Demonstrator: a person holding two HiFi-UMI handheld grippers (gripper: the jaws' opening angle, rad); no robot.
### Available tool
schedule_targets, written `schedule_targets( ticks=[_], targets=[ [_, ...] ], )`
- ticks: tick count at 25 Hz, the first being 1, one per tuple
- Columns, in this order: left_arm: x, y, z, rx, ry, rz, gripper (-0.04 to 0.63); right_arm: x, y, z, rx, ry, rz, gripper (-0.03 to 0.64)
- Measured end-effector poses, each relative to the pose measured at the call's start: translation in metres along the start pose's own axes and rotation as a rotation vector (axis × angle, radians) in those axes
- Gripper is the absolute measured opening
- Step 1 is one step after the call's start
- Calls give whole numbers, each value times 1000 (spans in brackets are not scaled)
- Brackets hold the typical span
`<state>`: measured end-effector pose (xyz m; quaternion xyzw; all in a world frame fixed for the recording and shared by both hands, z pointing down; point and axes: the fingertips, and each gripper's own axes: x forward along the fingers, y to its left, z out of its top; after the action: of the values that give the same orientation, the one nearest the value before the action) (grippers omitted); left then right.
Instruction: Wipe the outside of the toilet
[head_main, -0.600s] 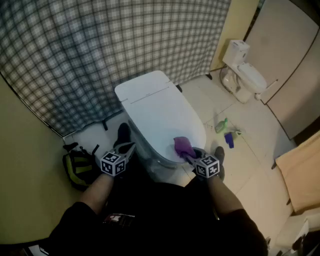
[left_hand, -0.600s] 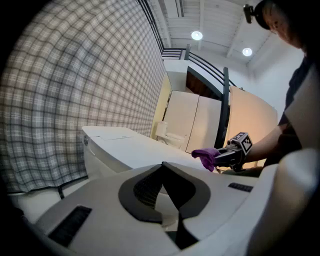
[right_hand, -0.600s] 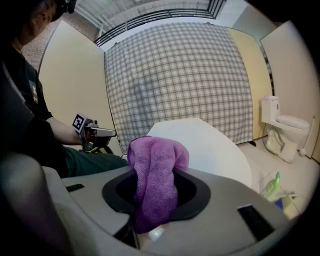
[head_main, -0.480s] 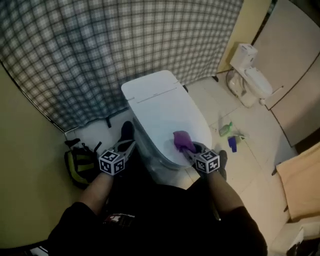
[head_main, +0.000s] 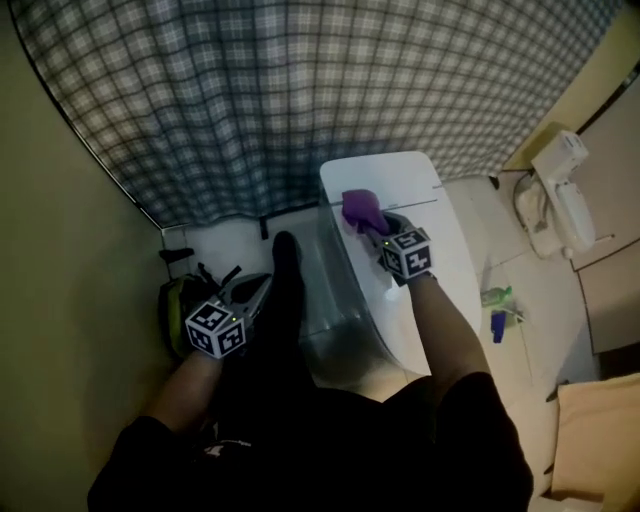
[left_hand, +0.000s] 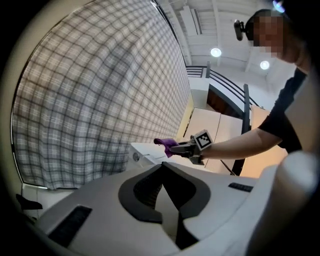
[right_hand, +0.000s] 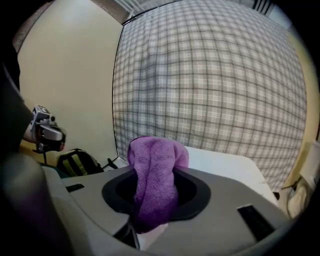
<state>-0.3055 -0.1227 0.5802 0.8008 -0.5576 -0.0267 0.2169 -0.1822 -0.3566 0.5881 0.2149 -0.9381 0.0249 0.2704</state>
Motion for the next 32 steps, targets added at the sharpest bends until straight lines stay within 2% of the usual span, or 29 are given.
schedule_targets(
  ticks=[4, 8, 12, 15, 19, 23, 26, 28, 32],
  targets=[
    [-29, 36, -2, -19, 2, 37, 5, 92, -11, 28, -70, 54, -36, 130],
    [-46, 63, -7, -69, 0, 59, 5, 155, -21, 32, -134, 146, -82, 132],
    [-55, 81, -12, -142, -11, 96, 5, 189, -43, 36, -142, 183, -141, 132],
    [-56, 86, -17, -161, -6, 99, 5, 196, -49, 39, -117, 209, -150, 132],
    [-53, 89, -28, -162, 5, 89, 5, 187, -34, 31, -128, 236, -130, 129],
    [-44, 66, -29, -127, 17, 56, 5, 155, -15, 10, -159, 266, -94, 129],
    [-38, 39, -24, -97, 21, 30, 5, 116, 1, -19, -193, 307, -76, 127],
    [-36, 20, -20, -71, 20, 9, 5, 85, 16, -41, -174, 325, -61, 127],
    [-33, -20, -9, -6, 4, -26, 5, 14, 45, -88, -187, 346, -71, 126]
  ],
)
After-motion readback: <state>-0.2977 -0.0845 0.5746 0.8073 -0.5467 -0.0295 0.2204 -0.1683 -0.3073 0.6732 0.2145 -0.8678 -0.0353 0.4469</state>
